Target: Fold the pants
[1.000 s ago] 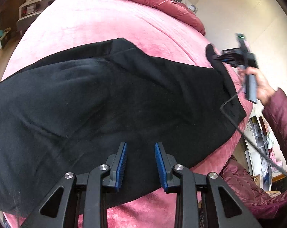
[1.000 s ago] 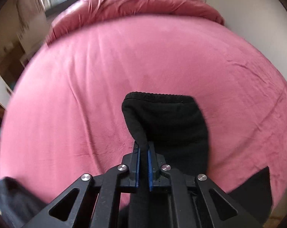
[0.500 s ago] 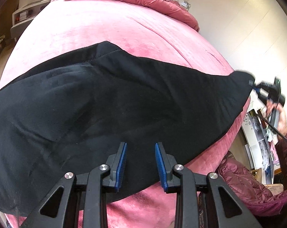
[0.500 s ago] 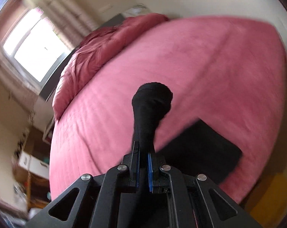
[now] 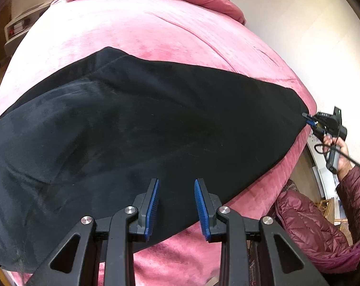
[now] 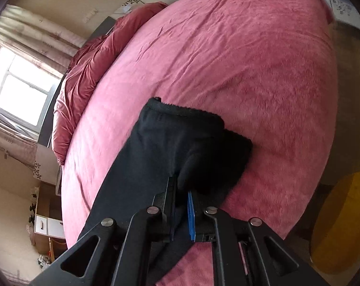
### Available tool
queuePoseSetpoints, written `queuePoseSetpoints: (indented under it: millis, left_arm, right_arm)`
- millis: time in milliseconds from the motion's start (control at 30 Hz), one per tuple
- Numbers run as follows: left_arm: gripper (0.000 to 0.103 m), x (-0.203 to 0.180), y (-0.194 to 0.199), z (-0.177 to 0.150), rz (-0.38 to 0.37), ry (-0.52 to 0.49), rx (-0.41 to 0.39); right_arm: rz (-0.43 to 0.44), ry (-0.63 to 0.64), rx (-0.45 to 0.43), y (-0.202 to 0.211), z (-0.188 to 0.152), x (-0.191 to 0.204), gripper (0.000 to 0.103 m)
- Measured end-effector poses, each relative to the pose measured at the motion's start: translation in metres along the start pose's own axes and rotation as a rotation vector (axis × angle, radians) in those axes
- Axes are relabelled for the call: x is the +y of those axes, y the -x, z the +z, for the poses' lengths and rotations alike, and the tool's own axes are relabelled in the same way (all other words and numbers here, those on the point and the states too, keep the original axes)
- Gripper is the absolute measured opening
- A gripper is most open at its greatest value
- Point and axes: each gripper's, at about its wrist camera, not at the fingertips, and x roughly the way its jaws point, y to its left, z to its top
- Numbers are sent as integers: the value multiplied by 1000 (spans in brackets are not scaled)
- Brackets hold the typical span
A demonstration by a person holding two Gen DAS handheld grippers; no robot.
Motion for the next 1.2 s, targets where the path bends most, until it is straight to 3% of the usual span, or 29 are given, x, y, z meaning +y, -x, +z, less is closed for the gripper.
queuePoseSetpoints:
  millis: [67,167,467,567,633,733,833,933,1033,1133,1200]
  left_arm:
    - [30,-2,-1,-2,-6,-5,-1]
    - [30,-8,-1,-5,-12,-16,-8]
    - [30,0,0,-13,-24,-2,-11]
    - [30,5,3,-15,-18,6,-14]
    - [30,11,8,-17,-11,17,-32]
    - [31,22,16,-19,-3,55,-60]
    - [31,38,30,-22,12,98,-109]
    - [31,54,39,-25,35,145,-145]
    - [31,67,42,-28,70,178,-162]
    - [31,74,45,-31,83,185,-174]
    - [31,73,44,-32,104,170,-178]
  right_arm:
    - [-57,64,-23,6,2,19,8]
    - [-39,80,-52,18,2,32,7]
    - [-151,16,10,11,-5,-6,7]
    - [-169,27,16,8,-4,-2,9]
    - [-172,30,23,12,-2,2,18]
    - [-223,92,-17,33,-1,16,53]
    - [-278,237,-58,54,-11,51,55]
    - [-188,394,8,49,-27,100,55]
    - [-29,578,121,28,-59,169,52]
    - [150,735,269,-7,-104,243,42]
    - [256,834,380,-33,-142,293,42]
